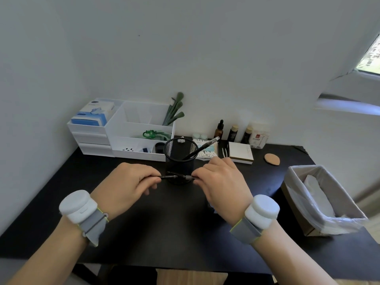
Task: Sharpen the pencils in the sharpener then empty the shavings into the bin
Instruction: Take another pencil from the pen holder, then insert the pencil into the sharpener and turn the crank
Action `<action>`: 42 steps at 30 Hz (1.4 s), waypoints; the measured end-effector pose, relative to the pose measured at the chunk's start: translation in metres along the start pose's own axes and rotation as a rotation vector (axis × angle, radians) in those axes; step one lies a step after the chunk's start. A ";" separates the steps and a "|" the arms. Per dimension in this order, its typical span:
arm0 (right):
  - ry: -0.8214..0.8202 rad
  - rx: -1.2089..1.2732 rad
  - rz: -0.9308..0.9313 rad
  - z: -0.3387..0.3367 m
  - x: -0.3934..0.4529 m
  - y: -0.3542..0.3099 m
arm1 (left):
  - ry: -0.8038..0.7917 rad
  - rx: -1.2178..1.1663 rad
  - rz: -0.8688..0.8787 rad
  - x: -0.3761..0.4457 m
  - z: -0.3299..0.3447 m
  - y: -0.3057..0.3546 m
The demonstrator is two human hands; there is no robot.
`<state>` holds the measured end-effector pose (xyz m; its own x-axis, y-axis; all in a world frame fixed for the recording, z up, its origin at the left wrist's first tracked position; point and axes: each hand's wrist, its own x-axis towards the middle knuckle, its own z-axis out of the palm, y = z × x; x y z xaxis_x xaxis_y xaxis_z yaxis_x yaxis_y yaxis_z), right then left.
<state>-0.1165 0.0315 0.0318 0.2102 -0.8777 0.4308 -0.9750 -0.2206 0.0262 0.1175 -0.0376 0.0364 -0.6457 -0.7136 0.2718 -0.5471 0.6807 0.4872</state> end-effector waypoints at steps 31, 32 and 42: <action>-0.340 -0.246 -0.104 0.031 0.005 -0.057 | 0.053 -0.096 -0.244 -0.010 0.006 0.000; -0.338 -0.253 -0.103 0.030 0.005 -0.057 | 0.051 -0.092 -0.244 -0.010 0.006 0.000; -0.054 -0.078 -0.113 0.015 -0.012 -0.032 | 0.033 -0.108 -0.212 -0.005 0.013 0.003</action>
<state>-0.0872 0.0428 0.0127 0.3201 -0.8714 0.3717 -0.9472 -0.2871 0.1426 0.1120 -0.0295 0.0258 -0.5039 -0.8448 0.1800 -0.6071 0.4947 0.6218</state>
